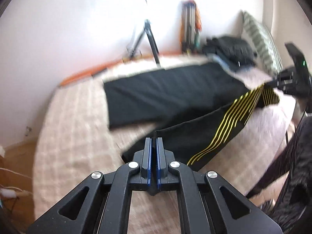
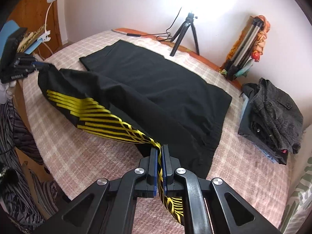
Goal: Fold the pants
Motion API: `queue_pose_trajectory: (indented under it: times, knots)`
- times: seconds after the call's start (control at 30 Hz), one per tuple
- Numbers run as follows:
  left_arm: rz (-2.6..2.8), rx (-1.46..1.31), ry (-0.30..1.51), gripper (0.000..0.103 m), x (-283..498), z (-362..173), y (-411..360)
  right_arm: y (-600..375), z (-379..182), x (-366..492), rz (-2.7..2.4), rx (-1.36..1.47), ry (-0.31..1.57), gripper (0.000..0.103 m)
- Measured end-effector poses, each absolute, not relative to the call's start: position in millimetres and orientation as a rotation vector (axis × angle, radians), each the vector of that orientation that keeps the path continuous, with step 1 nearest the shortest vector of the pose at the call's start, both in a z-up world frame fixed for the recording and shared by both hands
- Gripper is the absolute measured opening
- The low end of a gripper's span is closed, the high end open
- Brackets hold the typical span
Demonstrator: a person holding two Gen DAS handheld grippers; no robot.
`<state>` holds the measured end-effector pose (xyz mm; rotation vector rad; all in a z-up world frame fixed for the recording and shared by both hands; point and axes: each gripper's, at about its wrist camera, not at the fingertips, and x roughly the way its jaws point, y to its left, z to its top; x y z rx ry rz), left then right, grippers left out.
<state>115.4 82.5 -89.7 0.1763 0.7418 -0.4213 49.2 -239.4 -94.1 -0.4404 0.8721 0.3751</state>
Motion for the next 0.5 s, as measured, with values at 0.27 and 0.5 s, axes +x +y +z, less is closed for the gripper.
queue_pose_trajectory:
  times: [0.27, 0.5]
  knots:
    - [-0.362, 0.191, 0.609, 0.003, 153.2, -46.1, 87.9, -233.0, -63.4, 75.2, 0.346, -0.482, 0.811, 0.001]
    - [-0.325, 0.197, 0.563, 0.003, 194.8, -33.5, 82.8, -223.9, -45.3, 120.3, 0.333, -0.563, 0.776, 0.001]
